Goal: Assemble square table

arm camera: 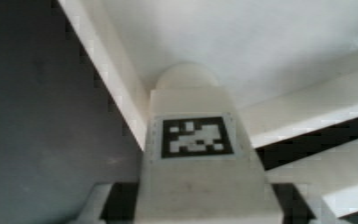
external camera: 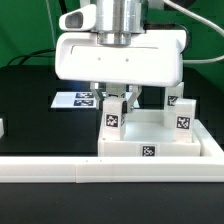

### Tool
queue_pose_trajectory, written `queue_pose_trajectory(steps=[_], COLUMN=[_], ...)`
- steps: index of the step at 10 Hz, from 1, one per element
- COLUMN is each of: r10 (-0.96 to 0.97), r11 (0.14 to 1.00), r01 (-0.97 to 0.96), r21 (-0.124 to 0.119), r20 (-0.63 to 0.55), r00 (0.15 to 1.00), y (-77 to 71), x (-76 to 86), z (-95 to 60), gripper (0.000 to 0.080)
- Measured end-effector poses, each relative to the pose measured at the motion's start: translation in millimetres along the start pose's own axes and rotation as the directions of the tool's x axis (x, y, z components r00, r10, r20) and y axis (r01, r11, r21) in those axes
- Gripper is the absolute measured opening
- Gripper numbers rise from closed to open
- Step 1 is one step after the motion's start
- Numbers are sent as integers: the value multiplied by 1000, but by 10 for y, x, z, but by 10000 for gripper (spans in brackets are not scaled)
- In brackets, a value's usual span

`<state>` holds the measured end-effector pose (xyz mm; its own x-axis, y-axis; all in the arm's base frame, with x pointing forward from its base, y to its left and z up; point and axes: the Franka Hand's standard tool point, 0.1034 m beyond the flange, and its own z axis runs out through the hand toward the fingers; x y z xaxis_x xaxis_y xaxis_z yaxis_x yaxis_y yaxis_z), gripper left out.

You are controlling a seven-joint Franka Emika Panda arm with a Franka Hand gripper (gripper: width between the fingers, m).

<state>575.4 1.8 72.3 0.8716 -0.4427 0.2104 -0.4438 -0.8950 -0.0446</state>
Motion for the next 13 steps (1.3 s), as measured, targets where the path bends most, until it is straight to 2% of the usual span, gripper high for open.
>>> queue_pose_trajectory(steps=[3, 6, 7, 8, 9, 13], r10=[244, 252, 252, 252, 252, 252], r11=[969, 967, 967, 967, 967, 967], r01=[-245, -252, -252, -252, -252, -252], r21=[-21, -27, -27, -27, -27, -28], r20=[-15, -19, -19, -19, -19, -19], r00=[970, 968, 968, 968, 968, 968], y=[138, 166, 166, 166, 166, 166], x=[42, 54, 54, 54, 54, 54], z=[8, 9, 10, 10, 10, 10], gripper=[299, 302, 521, 521, 620, 648])
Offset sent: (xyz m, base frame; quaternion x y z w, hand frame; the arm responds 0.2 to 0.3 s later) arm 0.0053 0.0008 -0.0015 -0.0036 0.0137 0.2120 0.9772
